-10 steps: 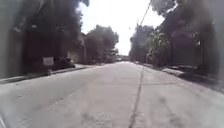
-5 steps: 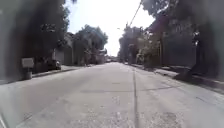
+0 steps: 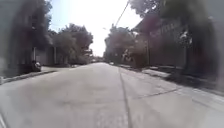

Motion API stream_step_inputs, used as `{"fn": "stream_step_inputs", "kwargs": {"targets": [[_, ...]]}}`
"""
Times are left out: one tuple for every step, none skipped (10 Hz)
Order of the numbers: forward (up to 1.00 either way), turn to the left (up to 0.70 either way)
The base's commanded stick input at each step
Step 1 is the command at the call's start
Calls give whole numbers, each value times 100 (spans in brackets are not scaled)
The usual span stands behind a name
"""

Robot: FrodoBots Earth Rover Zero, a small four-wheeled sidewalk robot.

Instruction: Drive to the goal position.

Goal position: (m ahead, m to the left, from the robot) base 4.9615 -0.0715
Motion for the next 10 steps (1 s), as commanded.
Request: {"fn": "stream_step_inputs", "kwargs": {"targets": [[100,3],[100,3],[100,3],[100,3],[100,3],[100,3],[100,3],[100,3],[100,3],[100,-20]]}}
